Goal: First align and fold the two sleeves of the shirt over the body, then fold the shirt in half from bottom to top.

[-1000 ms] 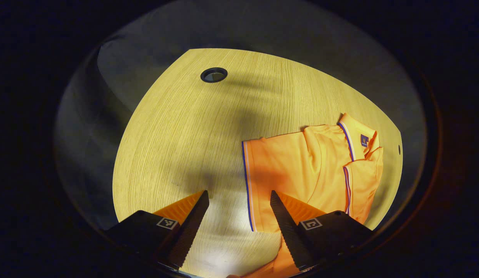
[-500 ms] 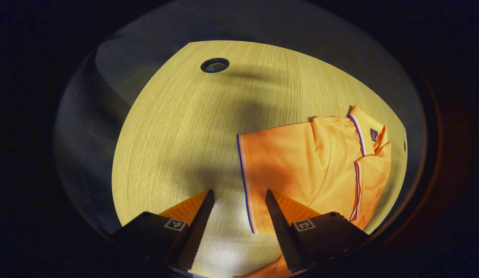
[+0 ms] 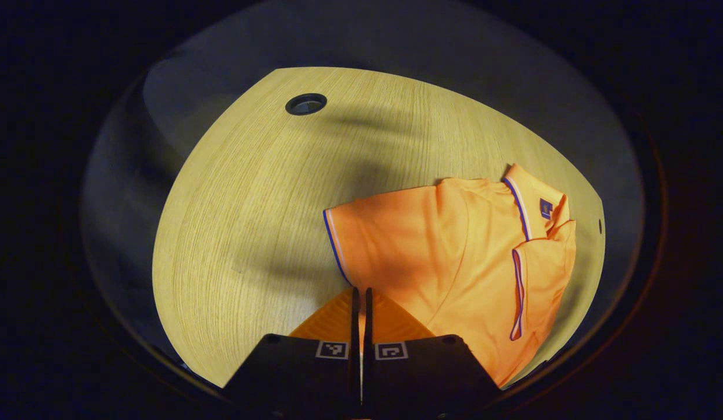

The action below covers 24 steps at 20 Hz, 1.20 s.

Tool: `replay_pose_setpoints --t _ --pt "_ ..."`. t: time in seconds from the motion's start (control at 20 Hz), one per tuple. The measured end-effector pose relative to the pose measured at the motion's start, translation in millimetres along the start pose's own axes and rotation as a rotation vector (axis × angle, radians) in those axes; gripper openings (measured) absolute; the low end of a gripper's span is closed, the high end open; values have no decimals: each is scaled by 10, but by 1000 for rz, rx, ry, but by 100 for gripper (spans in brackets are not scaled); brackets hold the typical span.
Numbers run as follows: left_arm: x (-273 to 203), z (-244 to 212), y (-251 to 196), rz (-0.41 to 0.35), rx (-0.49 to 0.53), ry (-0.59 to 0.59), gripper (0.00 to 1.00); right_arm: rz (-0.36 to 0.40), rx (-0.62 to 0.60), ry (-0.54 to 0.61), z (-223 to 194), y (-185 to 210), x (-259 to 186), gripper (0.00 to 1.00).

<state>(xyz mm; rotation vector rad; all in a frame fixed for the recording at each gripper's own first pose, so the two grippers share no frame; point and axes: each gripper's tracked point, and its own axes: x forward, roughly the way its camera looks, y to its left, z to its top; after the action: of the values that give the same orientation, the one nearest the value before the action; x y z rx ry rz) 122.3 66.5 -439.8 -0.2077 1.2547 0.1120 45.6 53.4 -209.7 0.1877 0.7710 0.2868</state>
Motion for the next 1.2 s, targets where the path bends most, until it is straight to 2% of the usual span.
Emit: replay_pose_setpoints --t 0.15,0.35,0.55,0.9,1.2 --pt "-148 40 12 0 4 -24 2 2 -2 -12 17 3 -54 98" --pt "-457 153 -129 1 67 -91 2 -2 -12 -43 68 6 -164 98" --pt "-763 252 -349 8 188 -150 1 -2 -16 -62 89 -23 -260 98" --pt "-1037 159 -1216 -64 306 -176 2 -4 11 -105 141 -148 -439 98" --pt "-940 -79 -2030 -136 413 -134 2 -24 22 -121 148 -341 -585 98"
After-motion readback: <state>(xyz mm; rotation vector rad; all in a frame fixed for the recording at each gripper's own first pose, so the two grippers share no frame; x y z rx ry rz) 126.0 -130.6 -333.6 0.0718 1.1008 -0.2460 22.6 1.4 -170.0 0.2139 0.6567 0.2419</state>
